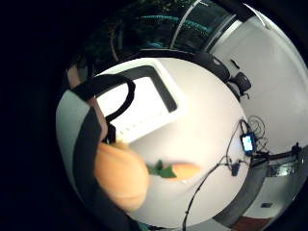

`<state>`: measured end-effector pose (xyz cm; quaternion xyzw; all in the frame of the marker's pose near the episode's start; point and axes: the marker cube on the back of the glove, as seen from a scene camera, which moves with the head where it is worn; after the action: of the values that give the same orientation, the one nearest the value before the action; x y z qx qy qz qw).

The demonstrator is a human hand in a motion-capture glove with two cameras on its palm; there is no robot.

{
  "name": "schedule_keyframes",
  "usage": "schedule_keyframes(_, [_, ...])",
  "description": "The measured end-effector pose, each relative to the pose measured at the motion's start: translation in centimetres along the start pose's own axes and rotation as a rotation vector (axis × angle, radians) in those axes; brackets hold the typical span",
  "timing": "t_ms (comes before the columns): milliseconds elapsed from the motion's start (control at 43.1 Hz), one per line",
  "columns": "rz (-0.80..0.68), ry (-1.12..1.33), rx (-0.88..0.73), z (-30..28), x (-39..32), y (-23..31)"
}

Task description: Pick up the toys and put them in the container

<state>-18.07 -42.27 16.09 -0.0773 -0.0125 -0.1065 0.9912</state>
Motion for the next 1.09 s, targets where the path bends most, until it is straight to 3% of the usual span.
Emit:
schedule_keyframes(186, [0.037, -0.020, -0.014, 0.8, -0.8, -2.1])
schedule_keyframes(325, [0.222, -0.104, -0.231, 3.4, 0.2, -1.2])
schedule_keyframes(395, [0.234, -0.143, -0.276, 4.1, 0.7, -0.5])
schedule_keyframes(883, [0.066, -0.149, -0.236, 2.6, -1.2, 3.6])
schedule_keyframes(1092, [-0.112, -0.199, -0.283, 1.3, -5.9, 11.6])
